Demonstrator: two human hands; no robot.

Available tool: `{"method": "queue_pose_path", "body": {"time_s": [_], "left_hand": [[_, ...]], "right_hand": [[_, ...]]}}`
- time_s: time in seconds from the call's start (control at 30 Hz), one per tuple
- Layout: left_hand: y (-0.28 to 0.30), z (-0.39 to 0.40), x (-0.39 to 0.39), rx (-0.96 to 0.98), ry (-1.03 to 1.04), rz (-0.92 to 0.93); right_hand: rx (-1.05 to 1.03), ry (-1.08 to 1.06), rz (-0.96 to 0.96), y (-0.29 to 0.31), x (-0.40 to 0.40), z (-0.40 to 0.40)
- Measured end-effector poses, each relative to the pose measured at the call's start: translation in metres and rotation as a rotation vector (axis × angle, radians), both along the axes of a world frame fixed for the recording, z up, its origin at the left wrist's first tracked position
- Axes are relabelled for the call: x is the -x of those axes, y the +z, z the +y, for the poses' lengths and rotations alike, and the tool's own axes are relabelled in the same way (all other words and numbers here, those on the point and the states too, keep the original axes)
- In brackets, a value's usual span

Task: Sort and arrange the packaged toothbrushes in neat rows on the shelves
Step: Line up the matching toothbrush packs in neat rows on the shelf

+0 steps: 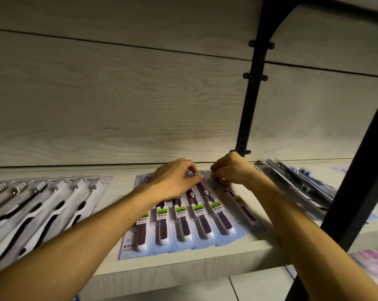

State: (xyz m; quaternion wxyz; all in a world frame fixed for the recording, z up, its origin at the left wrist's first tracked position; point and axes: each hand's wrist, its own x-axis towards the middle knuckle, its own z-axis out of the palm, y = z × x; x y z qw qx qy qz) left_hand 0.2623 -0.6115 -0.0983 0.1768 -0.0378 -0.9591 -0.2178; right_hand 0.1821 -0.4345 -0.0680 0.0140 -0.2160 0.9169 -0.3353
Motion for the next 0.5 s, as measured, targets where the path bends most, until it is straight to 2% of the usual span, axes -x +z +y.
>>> {"method": "queue_pose_path", "body": {"time_s": [0.17,0.33,0.4,0.47,0.5], "left_hand": [[-0.004,0.000,0.004,0.010,0.032,0.014],[-0.007,-0.002,0.008,0.088,0.044,0.013],[-0.002,0.001,0.005,-0.019,0.065,0.114],[0.015,0.000,-0.001,-0.237,0.170,0.326],[0.026,-0.003,-0.006,-0.279,0.228,0.383]], "right_hand": [[0.096,0.012,-0.083,-0.002,-0.012,-0.012],[0.047,-0.005,-0.038,-0.003,-0.021,-0.013],[0.050,-0.005,0.003,-0.007,-0.025,-0.010],[0.017,0.009,0.043,-0.010,-0.032,-0.007],[0.019,0.026,0.055,-0.012,-0.037,-0.005]]}}
